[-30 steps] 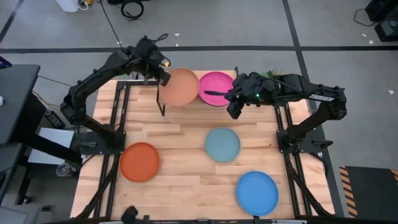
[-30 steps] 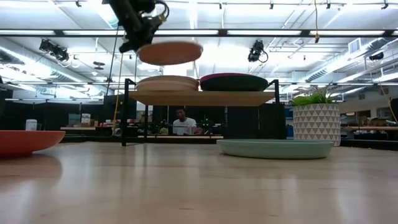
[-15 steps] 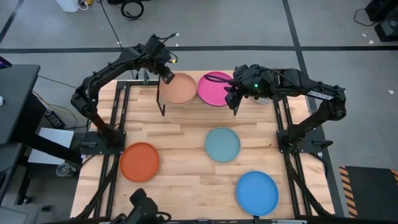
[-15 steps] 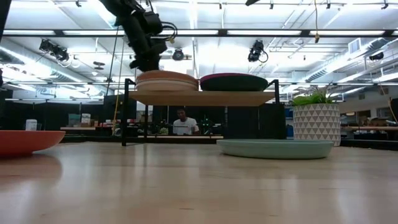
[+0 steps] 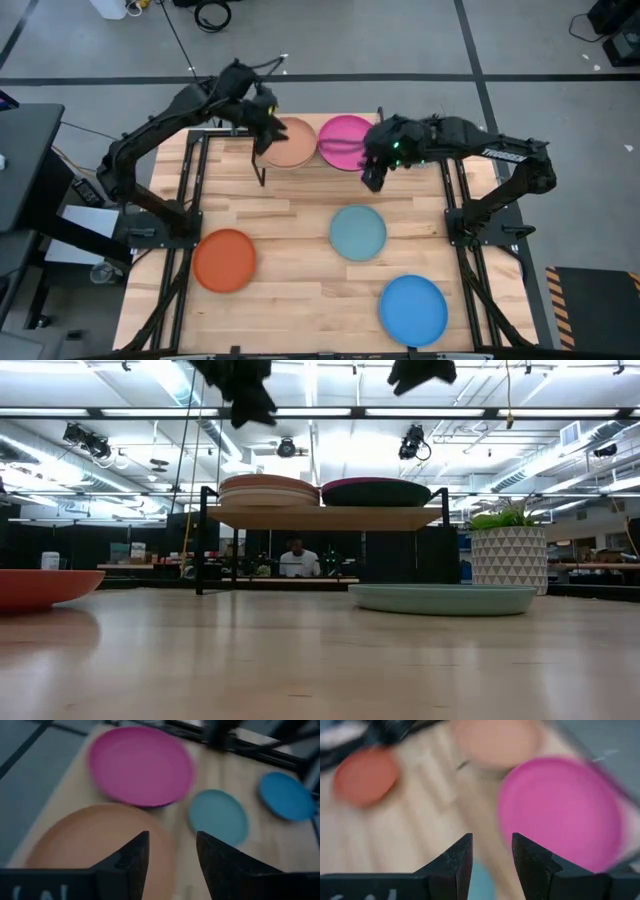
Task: Place and stack plates onto a shelf
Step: Stack the light blue plate on top of the brown plate on the shelf
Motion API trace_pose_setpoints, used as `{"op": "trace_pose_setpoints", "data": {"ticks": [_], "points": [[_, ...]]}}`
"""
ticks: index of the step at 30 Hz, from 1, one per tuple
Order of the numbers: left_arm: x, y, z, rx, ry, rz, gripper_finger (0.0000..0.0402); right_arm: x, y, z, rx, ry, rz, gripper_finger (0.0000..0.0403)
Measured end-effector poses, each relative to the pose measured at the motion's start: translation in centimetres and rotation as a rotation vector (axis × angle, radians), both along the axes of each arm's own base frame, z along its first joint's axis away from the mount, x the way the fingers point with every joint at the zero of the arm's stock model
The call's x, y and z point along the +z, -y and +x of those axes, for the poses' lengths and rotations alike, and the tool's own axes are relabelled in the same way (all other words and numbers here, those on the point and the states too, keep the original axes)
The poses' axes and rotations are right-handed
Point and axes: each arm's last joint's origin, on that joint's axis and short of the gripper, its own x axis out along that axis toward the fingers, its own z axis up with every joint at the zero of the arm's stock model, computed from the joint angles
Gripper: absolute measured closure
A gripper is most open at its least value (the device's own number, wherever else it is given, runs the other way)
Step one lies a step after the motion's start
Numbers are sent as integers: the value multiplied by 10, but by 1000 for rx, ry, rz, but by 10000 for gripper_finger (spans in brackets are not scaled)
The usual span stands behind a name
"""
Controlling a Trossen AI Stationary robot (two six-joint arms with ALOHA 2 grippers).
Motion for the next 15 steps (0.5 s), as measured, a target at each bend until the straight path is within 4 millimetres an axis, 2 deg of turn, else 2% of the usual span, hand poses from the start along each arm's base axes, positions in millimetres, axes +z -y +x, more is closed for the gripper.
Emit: {"op": "trace_pose_setpoints", "data": {"ticks": [5,10,13,15], "points": [[16,50,18,-147,82,4,241,-49,-19,8,204,-135,110,260],[23,101,45,-278,172,-5,247,-94,-33,1,217,-308,167,260],[23,126,58,-274,205,71,252,-113,-42,-1,267,-361,163,260],[13,138,66,-251,239,76,256,-123,-49,-5,283,-405,139,260]]}}
